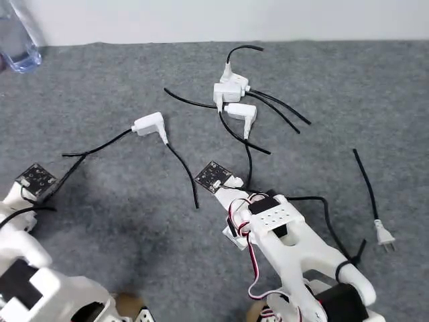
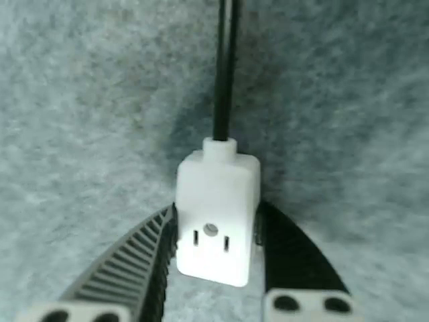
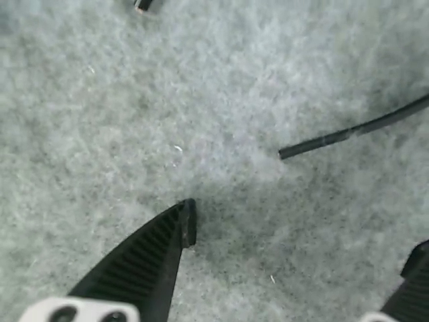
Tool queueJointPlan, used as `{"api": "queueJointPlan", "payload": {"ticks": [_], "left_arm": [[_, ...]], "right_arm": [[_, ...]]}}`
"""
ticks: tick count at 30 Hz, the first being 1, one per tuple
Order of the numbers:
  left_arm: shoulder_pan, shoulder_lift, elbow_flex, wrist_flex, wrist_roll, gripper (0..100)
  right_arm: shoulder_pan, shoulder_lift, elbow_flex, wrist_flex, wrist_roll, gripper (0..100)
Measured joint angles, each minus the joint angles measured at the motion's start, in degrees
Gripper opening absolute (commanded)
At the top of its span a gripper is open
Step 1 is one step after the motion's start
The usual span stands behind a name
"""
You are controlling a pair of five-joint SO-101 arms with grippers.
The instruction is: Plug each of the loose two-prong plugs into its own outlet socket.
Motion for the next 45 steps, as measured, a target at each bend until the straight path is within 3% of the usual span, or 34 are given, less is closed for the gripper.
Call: {"api": "queueJointPlan", "payload": {"ticks": [6, 13, 17, 22, 26, 31, 38, 45], "left_arm": [[-0.35, -0.70, -2.11, 5.45, -0.88, 1], [0.53, -10.73, -6.51, 32.00, -10.20, 1], [5.45, -19.25, -6.95, 44.31, -11.87, 1], [14.86, -29.36, -5.10, 50.64, -11.87, 1], [23.82, -36.66, -0.26, 52.04, -11.52, 1], [37.45, -43.25, 3.87, 50.46, -1.85, 1], [55.91, -44.31, 10.29, 38.51, 15.30, 1], [64.62, -36.66, 11.60, 28.57, 24.35, 1]], "right_arm": [[0.00, 0.00, 0.00, 0.00, 0.00, 45.7], [0.00, 0.00, 0.00, 0.00, 0.18, 45.7], [0.00, 0.00, 0.00, -0.26, 0.18, 45.7], [4.40, -0.35, 0.09, -2.20, 0.35, 45.7], [10.55, -0.35, 0.09, -3.96, -1.05, 45.7], [19.25, -0.35, -1.05, -4.13, -7.74, 45.7], [27.16, -0.35, -2.46, -5.36, -12.13, 45.7], [30.95, -0.35, -2.46, -8.79, -12.66, 45.7]]}}
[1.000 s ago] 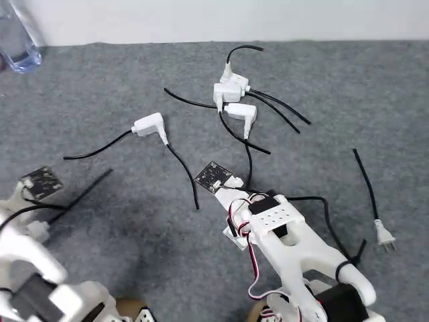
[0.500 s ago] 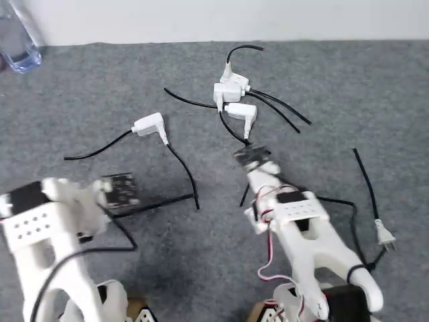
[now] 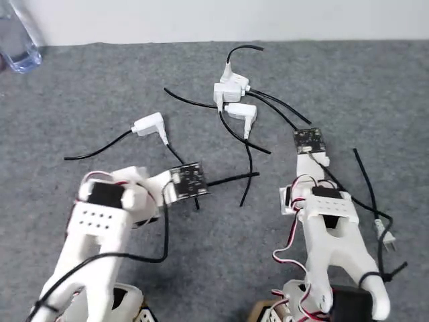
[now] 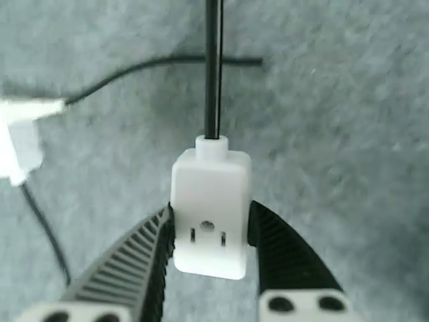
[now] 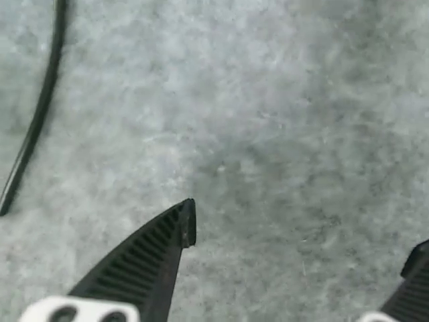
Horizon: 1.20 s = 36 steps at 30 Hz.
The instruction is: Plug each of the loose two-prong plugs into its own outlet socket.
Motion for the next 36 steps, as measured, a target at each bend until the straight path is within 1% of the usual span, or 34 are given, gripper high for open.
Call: {"api": "queueJointPlan", "payload": {"ticks": [5, 9, 12, 15, 19, 23, 25, 28, 31, 36], "left_arm": [[5.36, 9.32, 0.00, -2.90, 4.31, 1], [8.53, 15.38, 0.00, -3.16, 5.10, 1], [10.64, 16.97, 1.67, -3.16, 5.27, 1], [11.78, 17.23, 3.25, -5.19, 5.27, 1], [12.22, 16.62, 5.01, -7.12, 5.89, 3], [12.40, 16.62, 5.01, -7.47, 9.58, 14], [12.40, 16.70, 5.01, -7.65, 10.90, 17], [12.40, 15.74, 5.19, -8.00, 12.84, 18], [12.48, 11.69, 5.71, -7.38, 13.45, 18], [12.48, -1.41, 7.38, -0.97, 13.63, 18]], "right_arm": [[-0.35, 0.00, 0.00, -1.49, 0.00, 45.7], [0.35, 0.00, 0.00, -1.85, 0.00, 45.7], [0.26, 0.00, 0.00, -2.02, 0.00, 45.7], [2.20, 0.00, 0.00, -2.02, 0.00, 45.7], [2.20, 0.00, 0.00, -2.55, 0.00, 45.7], [2.20, 0.00, 0.00, -2.55, 0.00, 45.7], [2.20, 0.00, 0.00, -2.55, 0.00, 45.7], [2.20, 0.00, 0.00, -2.55, 0.00, 45.7], [2.11, 0.00, 0.00, -2.55, 0.00, 45.7], [2.20, 0.00, 0.00, -2.55, 0.00, 45.7]]}}
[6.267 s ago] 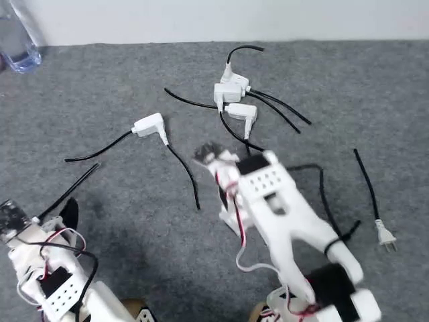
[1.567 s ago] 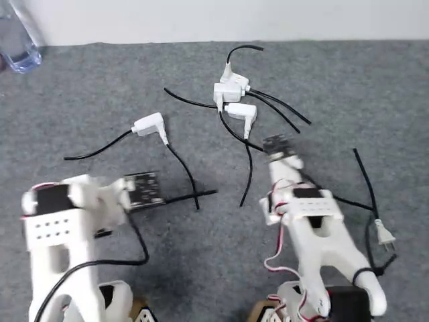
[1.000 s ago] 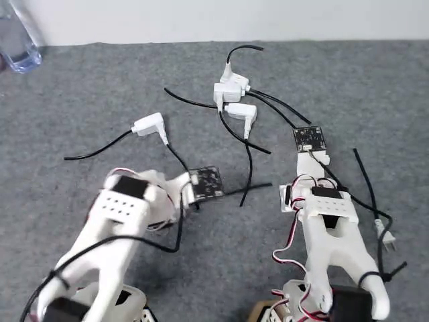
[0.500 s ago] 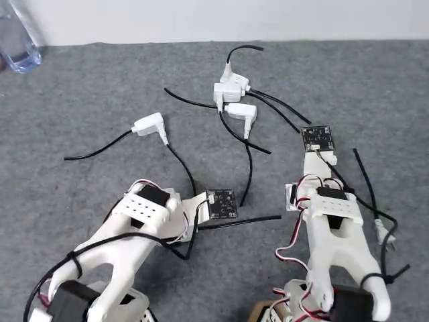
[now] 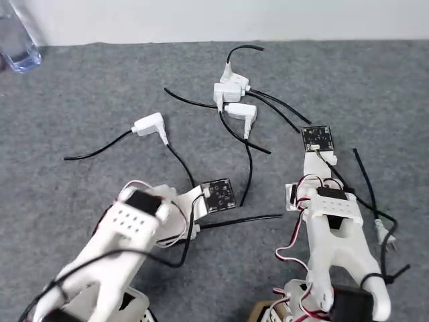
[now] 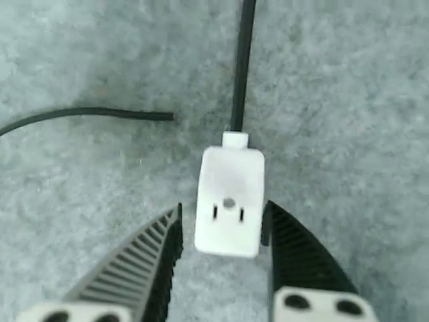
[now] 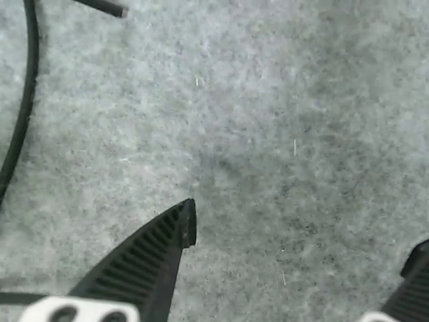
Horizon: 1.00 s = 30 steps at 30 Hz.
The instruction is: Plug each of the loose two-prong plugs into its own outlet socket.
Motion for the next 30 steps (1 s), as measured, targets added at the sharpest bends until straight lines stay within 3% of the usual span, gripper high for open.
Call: {"api": "queueJointPlan", "payload": {"ticks": [12, 18, 30], "left_arm": [[0.09, -26.02, 15.91, 2.90, 0.00, 18], [0.09, -25.85, 16.26, 1.85, 0.00, 18], [4.75, -10.73, 16.26, -5.10, 0.44, 18]], "right_arm": [[-1.14, 0.00, 0.00, 0.00, 0.00, 45.7], [-1.23, 0.00, 0.00, 0.00, 0.00, 45.7], [-1.41, 0.00, 0.00, 0.00, 0.00, 45.7]]}}
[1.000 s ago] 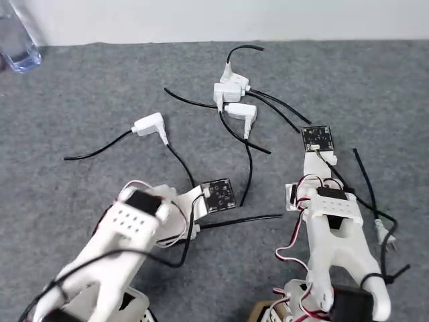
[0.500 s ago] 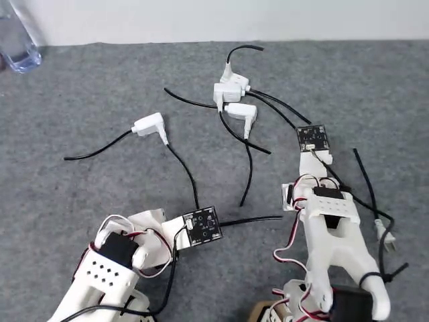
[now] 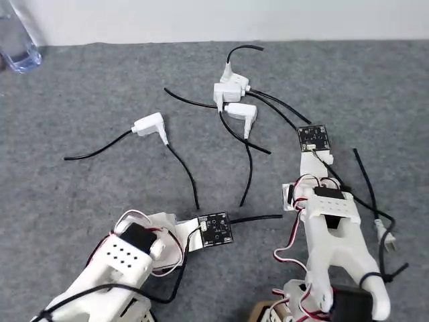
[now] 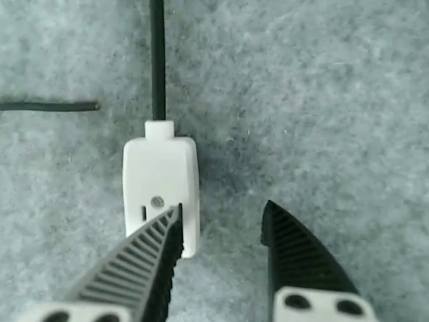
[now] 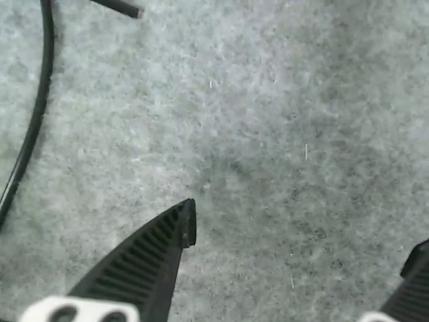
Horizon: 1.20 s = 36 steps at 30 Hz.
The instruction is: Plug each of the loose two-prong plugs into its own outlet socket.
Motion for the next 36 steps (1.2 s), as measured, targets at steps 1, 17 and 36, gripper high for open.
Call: {"api": "queueJointPlan", "payload": {"ticks": [1, 17, 36], "left_arm": [[-0.18, 0.53, 0.00, -0.53, 0.00, 18], [-0.09, 1.32, -0.09, -4.40, 0.00, 18], [-6.15, 21.71, -14.07, -3.69, -4.48, 18]], "right_arm": [[-0.09, 0.00, 0.00, 0.00, 0.00, 45.7], [0.09, 0.00, 0.00, 0.00, 0.00, 45.7], [0.00, 0.00, 0.00, 0.00, 0.00, 45.7]]}}
